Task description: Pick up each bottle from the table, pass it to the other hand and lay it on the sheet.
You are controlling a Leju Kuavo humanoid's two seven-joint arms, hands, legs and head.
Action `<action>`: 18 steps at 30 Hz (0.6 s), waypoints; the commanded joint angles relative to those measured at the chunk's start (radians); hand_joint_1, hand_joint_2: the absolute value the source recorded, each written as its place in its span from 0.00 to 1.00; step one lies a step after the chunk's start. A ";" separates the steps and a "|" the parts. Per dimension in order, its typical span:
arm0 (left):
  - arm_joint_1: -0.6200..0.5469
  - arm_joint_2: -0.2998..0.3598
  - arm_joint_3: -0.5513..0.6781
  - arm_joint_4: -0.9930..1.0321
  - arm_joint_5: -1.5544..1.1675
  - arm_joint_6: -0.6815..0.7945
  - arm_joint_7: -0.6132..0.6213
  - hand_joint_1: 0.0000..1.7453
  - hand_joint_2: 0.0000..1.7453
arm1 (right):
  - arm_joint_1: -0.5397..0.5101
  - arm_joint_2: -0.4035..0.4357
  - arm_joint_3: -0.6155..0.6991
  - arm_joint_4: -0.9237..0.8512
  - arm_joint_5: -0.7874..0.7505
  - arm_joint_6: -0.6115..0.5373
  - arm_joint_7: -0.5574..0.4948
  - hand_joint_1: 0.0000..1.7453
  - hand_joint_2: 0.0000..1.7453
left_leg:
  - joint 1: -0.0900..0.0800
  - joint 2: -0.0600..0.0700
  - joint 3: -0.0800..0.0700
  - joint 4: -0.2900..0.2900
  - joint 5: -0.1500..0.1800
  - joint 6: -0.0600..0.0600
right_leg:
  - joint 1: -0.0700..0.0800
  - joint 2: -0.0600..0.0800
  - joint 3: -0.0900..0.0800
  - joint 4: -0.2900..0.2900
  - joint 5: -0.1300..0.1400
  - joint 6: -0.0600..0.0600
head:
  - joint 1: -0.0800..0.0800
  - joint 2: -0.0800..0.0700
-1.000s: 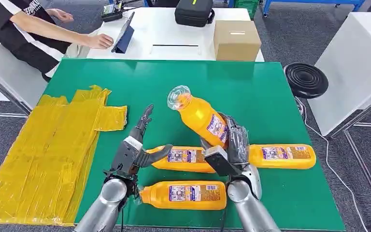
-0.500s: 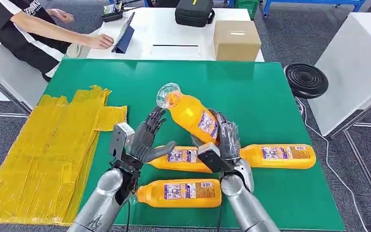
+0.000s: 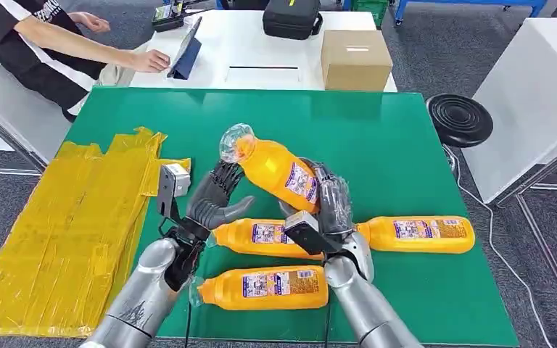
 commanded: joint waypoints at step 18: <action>-0.014 0.070 -0.025 -0.127 0.063 0.050 -0.008 0.00 1.00 | -0.163 0.042 0.040 0.224 0.016 -0.050 0.097 1.00 1.00 | 0.000 0.002 0.000 0.000 0.000 -0.003 | 0.000 0.002 0.000 0.000 0.001 -0.002 | 0.000 0.000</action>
